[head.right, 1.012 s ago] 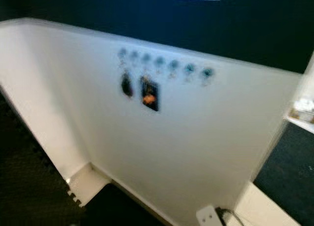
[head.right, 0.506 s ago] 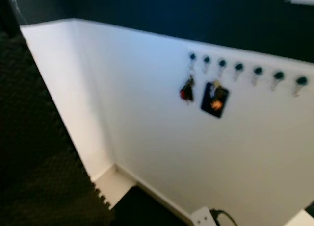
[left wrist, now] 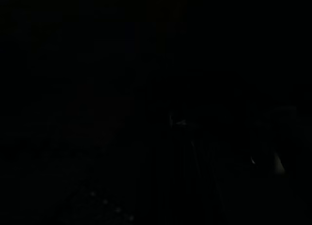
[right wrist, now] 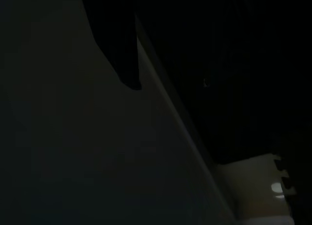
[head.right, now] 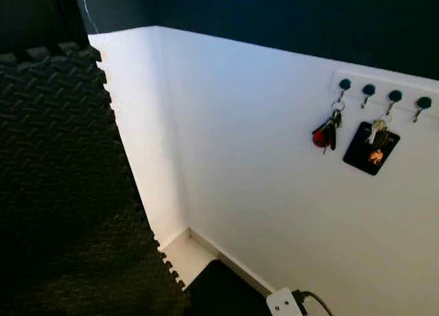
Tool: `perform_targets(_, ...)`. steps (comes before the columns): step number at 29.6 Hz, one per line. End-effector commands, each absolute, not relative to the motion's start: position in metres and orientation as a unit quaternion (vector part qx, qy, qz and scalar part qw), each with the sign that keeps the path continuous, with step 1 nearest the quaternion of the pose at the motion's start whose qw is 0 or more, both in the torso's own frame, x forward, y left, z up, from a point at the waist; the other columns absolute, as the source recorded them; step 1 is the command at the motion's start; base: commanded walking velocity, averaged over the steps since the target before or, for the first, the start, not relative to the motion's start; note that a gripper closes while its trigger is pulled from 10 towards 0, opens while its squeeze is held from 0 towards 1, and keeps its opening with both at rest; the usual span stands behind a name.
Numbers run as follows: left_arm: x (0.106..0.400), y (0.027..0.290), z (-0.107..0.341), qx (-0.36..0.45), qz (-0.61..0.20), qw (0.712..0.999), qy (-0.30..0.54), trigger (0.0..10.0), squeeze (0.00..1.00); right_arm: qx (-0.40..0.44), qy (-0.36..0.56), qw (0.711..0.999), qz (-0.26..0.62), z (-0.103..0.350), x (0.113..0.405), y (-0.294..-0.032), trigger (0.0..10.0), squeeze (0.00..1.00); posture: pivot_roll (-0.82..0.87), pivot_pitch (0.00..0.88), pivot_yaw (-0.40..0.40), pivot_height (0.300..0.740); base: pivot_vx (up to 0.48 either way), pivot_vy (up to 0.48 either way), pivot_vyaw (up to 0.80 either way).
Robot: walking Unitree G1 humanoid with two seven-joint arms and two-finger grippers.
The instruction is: Hang keys on a hook
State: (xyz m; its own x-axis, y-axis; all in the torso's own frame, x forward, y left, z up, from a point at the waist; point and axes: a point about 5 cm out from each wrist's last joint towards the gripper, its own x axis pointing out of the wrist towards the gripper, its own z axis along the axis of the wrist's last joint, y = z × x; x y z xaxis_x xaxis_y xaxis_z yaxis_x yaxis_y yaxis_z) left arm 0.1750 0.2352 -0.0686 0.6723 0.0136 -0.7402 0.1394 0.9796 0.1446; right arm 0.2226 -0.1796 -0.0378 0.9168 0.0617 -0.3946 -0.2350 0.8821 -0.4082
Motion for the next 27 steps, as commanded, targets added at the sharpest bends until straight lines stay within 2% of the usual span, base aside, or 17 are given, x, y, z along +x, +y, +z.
perform_targets(1,0.1671,0.2349,-0.0729,0.095,-0.038,0.904,0.415,10.0,0.0,-0.233,0.202,0.948,0.078,-0.0425,0.2165,-0.182,10.0,0.0,0.07,0.1,0.036,0.74,0.0,0.0,0.0)
perform_targets(8,0.1669,0.2337,-0.073,0.098,-0.048,0.903,0.415,10.0,0.0,-0.233,0.202,0.948,0.078,-0.0427,0.216,-0.182,10.0,0.0,0.06,0.1,0.037,0.74,0.0,0.0,0.0)
perform_targets(16,0.1681,0.2311,-0.0729,0.108,-0.057,0.903,0.412,10.0,0.0,-0.235,0.201,0.948,0.078,-0.0422,0.2163,-0.183,10.0,0.0,0.06,0.096,0.035,0.74,0.0,-0.453,0.0)
perform_targets(27,0.1691,0.2297,-0.073,0.105,-0.054,0.905,0.409,10.0,0.0,-0.237,0.2,0.948,0.078,-0.0412,0.2177,-0.1844,10.0,0.0,0.06,0.091,0.032,0.74,0.0,0.0,0.0)
